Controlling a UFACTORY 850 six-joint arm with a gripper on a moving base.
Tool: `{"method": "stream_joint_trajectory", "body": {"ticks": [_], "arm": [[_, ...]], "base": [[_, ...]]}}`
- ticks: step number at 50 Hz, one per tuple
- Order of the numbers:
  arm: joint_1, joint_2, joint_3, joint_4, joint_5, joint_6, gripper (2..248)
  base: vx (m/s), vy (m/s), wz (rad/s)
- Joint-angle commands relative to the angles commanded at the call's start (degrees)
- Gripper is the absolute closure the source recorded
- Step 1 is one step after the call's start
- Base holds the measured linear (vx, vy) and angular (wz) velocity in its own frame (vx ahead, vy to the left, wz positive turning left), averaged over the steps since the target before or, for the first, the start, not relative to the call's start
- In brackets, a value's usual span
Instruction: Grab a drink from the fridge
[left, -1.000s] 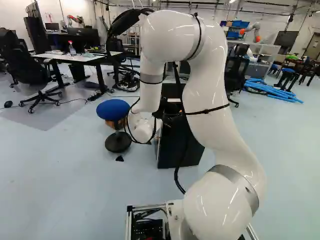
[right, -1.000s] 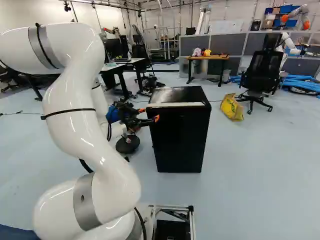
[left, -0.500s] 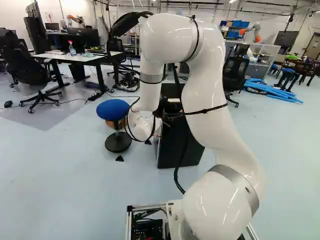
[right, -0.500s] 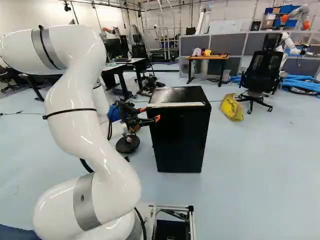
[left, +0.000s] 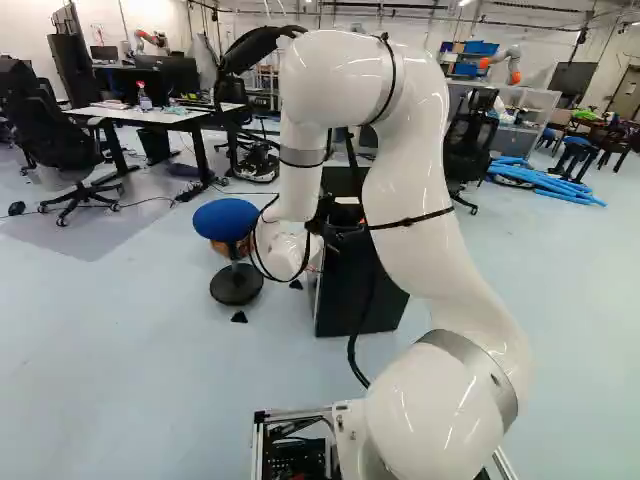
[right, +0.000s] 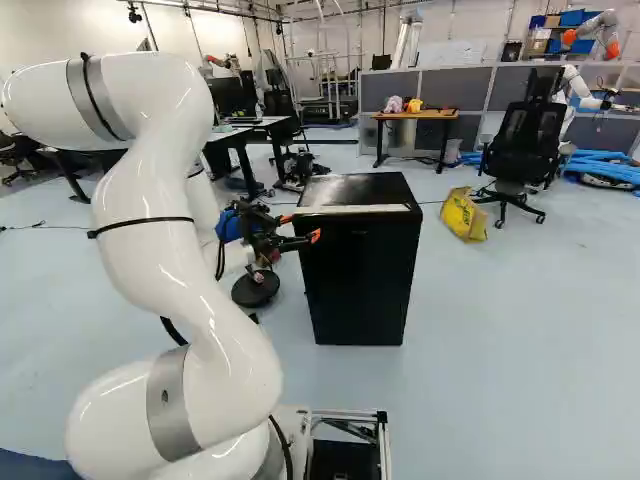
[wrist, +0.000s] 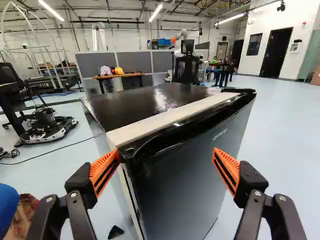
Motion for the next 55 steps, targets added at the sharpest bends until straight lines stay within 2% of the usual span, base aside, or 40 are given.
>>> {"method": "stream_joint_trajectory", "body": {"ticks": [55], "arm": [[0.5,0.6,1.0,4.9,0.0,0.0,3]], "base": [[0.000,0.000,-0.001]]}}
